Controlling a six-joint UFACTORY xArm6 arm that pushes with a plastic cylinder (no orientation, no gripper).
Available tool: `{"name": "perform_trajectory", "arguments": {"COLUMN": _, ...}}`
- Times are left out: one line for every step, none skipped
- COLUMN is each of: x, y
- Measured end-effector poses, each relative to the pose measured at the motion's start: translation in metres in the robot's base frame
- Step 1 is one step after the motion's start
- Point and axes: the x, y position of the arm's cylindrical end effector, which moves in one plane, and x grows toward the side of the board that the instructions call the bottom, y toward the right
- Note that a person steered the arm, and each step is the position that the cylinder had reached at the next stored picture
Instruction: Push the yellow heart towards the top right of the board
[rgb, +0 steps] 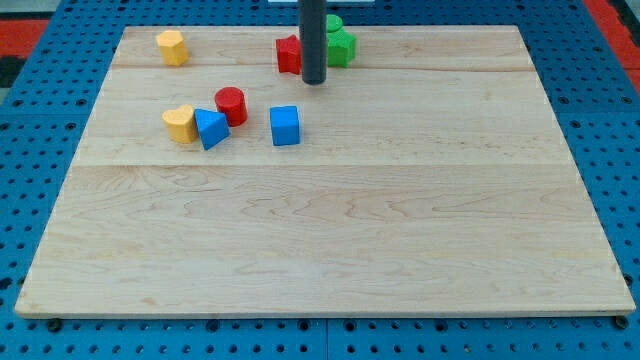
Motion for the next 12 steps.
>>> {"name": "perform_trajectory", "arguments": {"x": 0.063, "y": 0.03}}
{"name": "perform_trajectory", "arguments": {"x": 0.126, "y": 0.009}}
{"name": "perform_trajectory", "arguments": {"x": 0.149, "y": -0.03}}
{"name": "perform_trajectory", "arguments": {"x": 0.097, "y": -0.095}}
{"name": "perform_trajectory", "arguments": {"x": 0.106, "y": -0.118}}
{"name": "perform_trajectory", "arguments": {"x": 0.11, "y": -0.161}}
{"name": "perform_trajectory", "arguments": {"x": 0.079, "y": -0.2}}
{"name": "perform_trajectory", "arguments": {"x": 0.065, "y": -0.199}}
{"name": "perform_trajectory", "arguments": {"x": 0.055, "y": -0.187}}
{"name": "perform_trajectory", "arguments": {"x": 0.054, "y": -0.166}}
{"name": "perform_trajectory", "arguments": {"x": 0.034, "y": -0.157}}
{"name": "perform_trajectory", "arguments": {"x": -0.001, "y": -0.157}}
